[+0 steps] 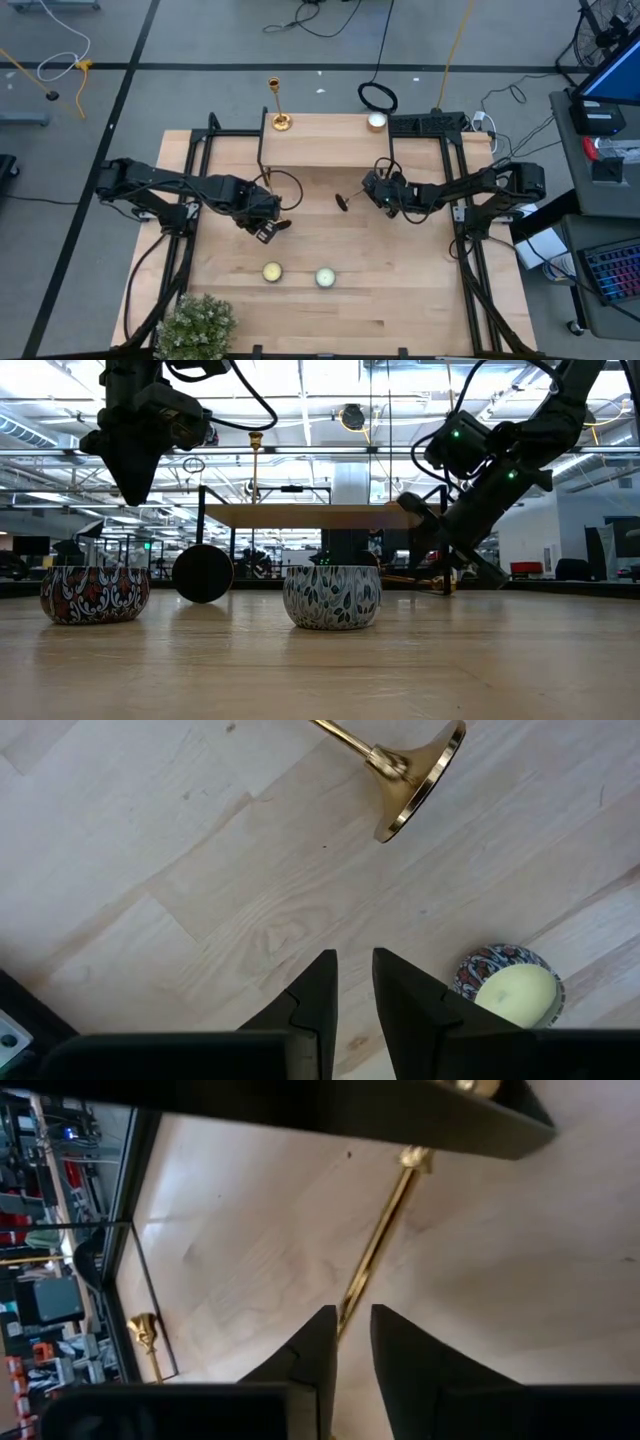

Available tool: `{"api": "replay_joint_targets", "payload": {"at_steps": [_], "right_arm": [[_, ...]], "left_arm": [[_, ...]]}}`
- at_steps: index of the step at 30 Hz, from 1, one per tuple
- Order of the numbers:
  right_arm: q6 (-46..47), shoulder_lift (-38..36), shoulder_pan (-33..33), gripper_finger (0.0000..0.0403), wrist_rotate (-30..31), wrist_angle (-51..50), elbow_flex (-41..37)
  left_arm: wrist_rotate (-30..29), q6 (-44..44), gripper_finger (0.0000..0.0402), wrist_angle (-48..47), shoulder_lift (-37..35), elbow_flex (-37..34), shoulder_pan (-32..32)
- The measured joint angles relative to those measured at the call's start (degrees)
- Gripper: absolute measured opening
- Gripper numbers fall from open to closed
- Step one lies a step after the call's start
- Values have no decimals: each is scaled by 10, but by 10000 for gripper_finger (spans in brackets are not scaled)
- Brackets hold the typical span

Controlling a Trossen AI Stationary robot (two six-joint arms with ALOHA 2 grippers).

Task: Pick & Place candle stick holders
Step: Put the right gold candle holder on the shelf

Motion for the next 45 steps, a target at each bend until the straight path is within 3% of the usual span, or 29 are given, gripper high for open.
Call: {"api": "replay_joint_targets", "payload": {"at_steps": [10,23,28,36,40,45], "right_arm": [[2,0,0,60,2,4,0],[15,0,-1,171,19,22,0],[15,0,-7,194,18,24,0],[32,58,-6,187,-3,80,2],[44,97,1,169,-13,131,23],[27,116,2,137,-16,124,55]], "left_arm": [[0,9,72,-5,0,0,0],[-3,35,72,-5,0,0,0],[-4,40,72,-6,0,0,0],[-4,48,72,-6,0,0,0],[-4,47,72,-7,0,0,-2],[-4,46,72,-11,0,0,-12]]}}
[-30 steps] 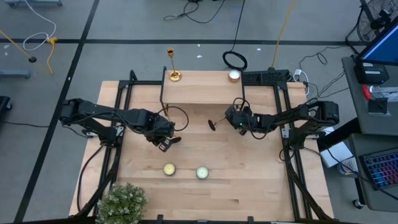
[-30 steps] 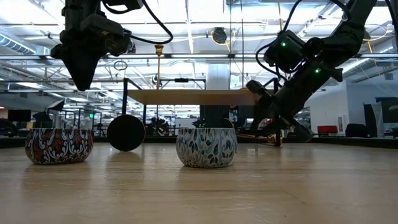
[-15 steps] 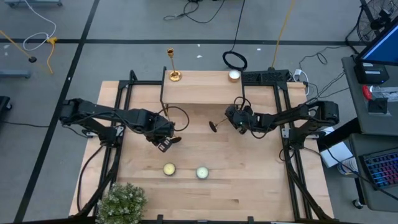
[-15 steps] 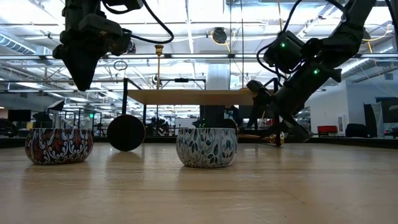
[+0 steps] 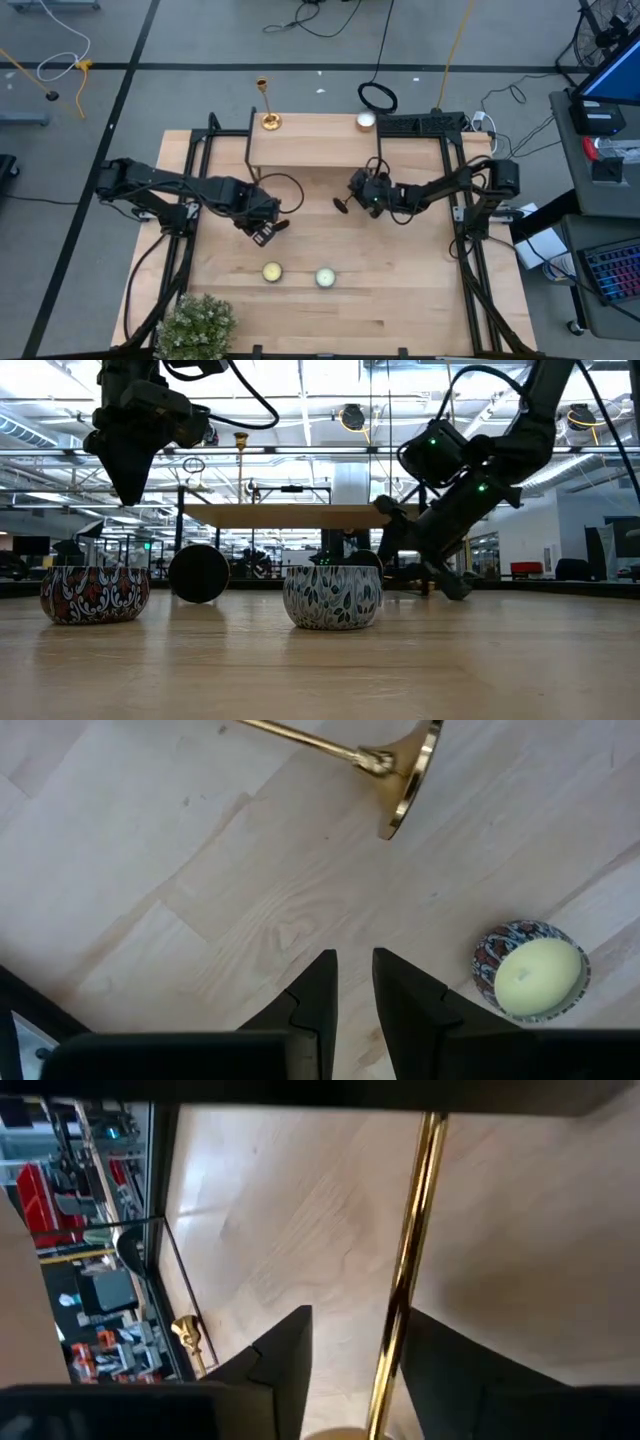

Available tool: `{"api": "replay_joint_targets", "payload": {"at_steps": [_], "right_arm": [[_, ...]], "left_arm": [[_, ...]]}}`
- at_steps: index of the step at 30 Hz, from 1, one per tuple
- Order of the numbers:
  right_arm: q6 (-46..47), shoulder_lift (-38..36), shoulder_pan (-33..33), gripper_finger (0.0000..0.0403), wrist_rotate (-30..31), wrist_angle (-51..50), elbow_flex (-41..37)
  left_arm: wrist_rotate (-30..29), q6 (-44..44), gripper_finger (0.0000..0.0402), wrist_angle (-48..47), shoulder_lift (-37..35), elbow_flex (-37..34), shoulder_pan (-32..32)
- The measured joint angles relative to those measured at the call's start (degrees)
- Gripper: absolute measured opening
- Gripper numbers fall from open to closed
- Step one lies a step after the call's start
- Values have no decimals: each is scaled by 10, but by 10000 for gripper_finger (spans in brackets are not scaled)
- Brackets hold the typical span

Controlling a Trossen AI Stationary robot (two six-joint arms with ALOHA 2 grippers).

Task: Pick & Place candle stick holders
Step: Put the right gold candle holder on the shelf

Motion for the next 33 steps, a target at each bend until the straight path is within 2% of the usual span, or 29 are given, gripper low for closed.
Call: {"api": "replay_joint_targets", "payload": {"at_steps": [6,18,26,33], "right_arm": [[-14,1,0,105,0,1,5],[-17,0,18,74,14,3,5],[-25,-2,33,7,16,6,5],[-48,-23,34,2,13,-5,5]], "left_arm": [[0,-2,72,0,0,0,-7],[0,-11,72,0,0,0,-7],[0,-12,72,1,0,0,-11],[0,-12,72,1,0,0,-11]]}}
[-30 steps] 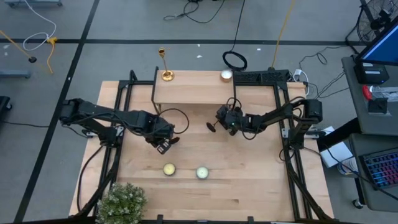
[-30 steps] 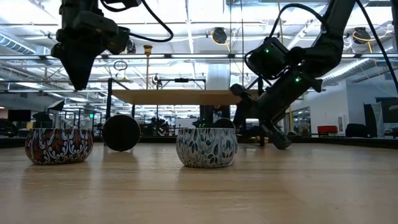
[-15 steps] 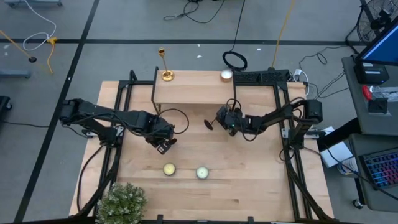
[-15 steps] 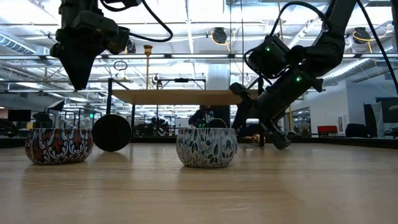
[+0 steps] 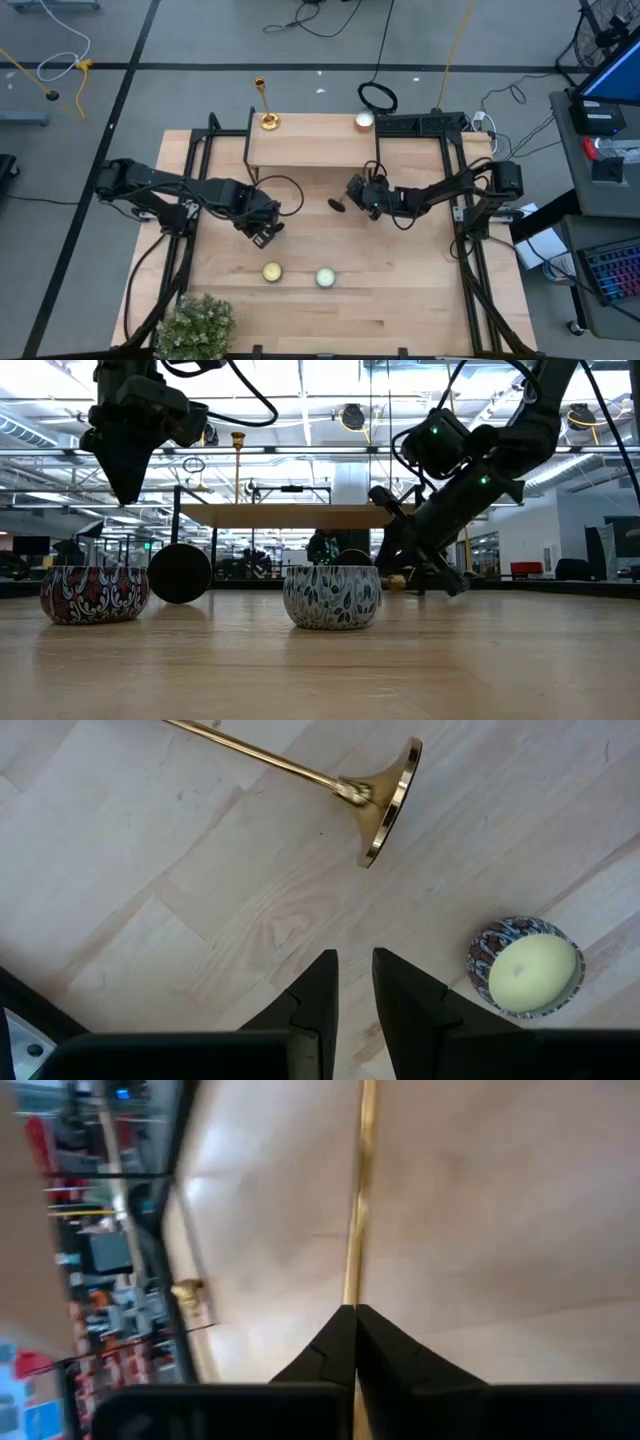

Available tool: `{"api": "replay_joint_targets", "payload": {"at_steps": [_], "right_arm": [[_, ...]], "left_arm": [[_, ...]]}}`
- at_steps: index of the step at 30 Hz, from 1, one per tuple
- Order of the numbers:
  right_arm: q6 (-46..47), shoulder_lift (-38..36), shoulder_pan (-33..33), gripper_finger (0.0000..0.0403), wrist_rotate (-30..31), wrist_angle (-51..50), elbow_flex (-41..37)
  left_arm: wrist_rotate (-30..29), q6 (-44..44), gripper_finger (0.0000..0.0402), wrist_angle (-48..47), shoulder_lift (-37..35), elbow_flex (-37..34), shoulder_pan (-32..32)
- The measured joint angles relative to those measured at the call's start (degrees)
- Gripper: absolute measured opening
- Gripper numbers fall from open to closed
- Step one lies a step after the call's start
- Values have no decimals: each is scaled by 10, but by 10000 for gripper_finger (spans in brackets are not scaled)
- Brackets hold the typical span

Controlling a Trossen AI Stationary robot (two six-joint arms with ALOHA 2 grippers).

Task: Pick & Place candle stick holders
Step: Put the right gold candle holder on the shelf, then put the right gold candle holder on the shelf aligned with the other gold candle holder

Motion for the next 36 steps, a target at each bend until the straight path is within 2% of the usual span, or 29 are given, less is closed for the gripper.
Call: {"api": "replay_joint_targets", "payload": {"at_steps": [25,28,36], "right_arm": [[-55,-72,63,1,32,3,0],[-64,-72,63,3,18,12,0],[-256,-72,69,11,-57,77,0]], "left_arm": [[-6,-5,72,3,0,0,0],[-6,-5,72,3,0,0,0],[-8,1,72,3,0,0,-13]]}}
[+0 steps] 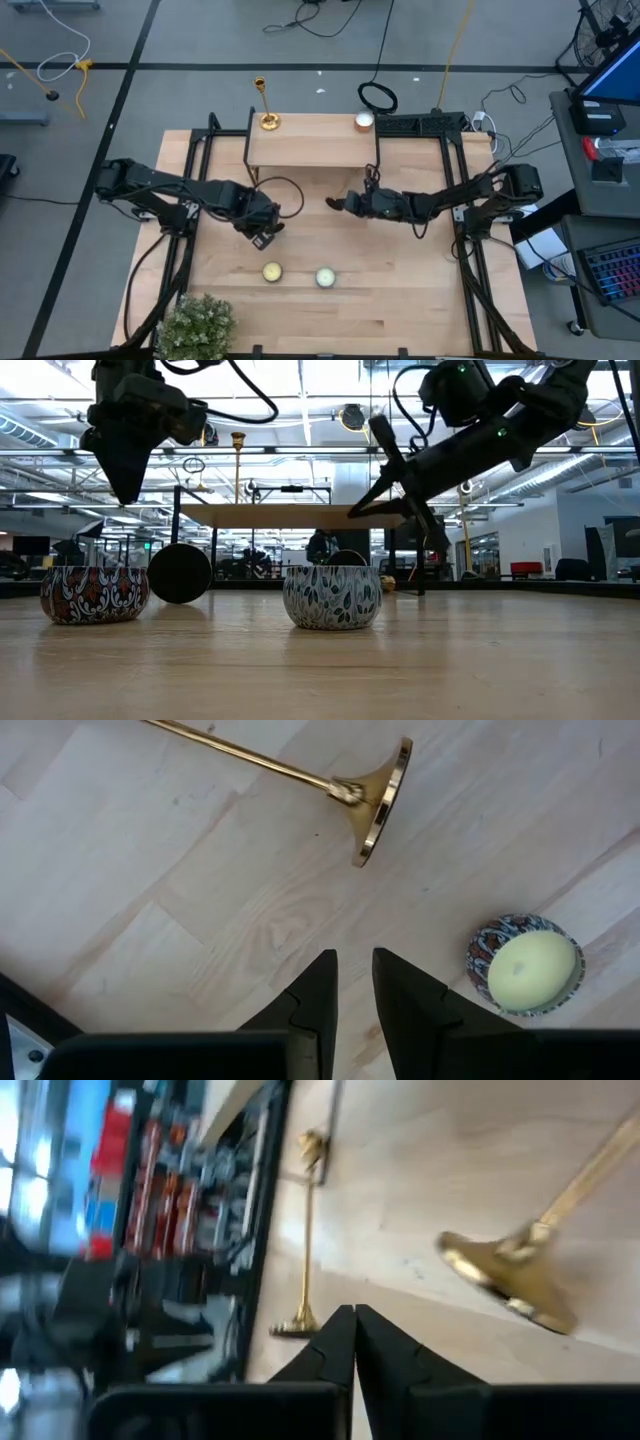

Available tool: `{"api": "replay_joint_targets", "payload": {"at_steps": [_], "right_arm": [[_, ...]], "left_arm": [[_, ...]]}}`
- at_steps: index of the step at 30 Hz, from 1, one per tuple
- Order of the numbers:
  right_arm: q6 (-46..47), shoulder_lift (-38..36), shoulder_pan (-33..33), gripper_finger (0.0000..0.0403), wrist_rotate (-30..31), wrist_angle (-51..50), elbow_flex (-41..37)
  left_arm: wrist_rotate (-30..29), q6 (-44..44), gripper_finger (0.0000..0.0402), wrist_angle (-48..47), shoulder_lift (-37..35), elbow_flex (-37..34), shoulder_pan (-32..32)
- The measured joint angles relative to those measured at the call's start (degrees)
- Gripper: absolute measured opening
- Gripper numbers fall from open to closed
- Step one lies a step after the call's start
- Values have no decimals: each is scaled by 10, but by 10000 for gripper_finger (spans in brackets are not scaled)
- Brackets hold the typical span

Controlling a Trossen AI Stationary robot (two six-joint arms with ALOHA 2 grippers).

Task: Pick & Place candle stick holders
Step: Put the right gold candle holder on the shelf aligned with the other gold candle holder

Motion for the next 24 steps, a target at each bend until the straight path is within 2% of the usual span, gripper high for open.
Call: {"api": "replay_joint_targets", "payload": {"at_steps": [5,9,11,14,17,20,24], "right_arm": [[-172,0,18,58,-7,53,0],[-357,-17,24,119,-82,54,1],[-394,-39,25,148,-100,-27,11],[-450,-85,23,181,-98,-220,42],[-497,-128,23,200,-22,-387,74],[-537,-161,17,214,24,-417,82],[-551,-177,-9,226,-6,-436,83]], "left_arm": [[-1,12,72,-1,0,0,-10],[-2,14,72,-2,0,0,-16],[-2,16,72,-2,0,0,-17],[-2,17,72,-3,0,0,-21],[-2,13,72,-3,0,0,-21],[-3,8,72,3,0,0,-21],[-7,-1,72,5,0,0,-21]]}}
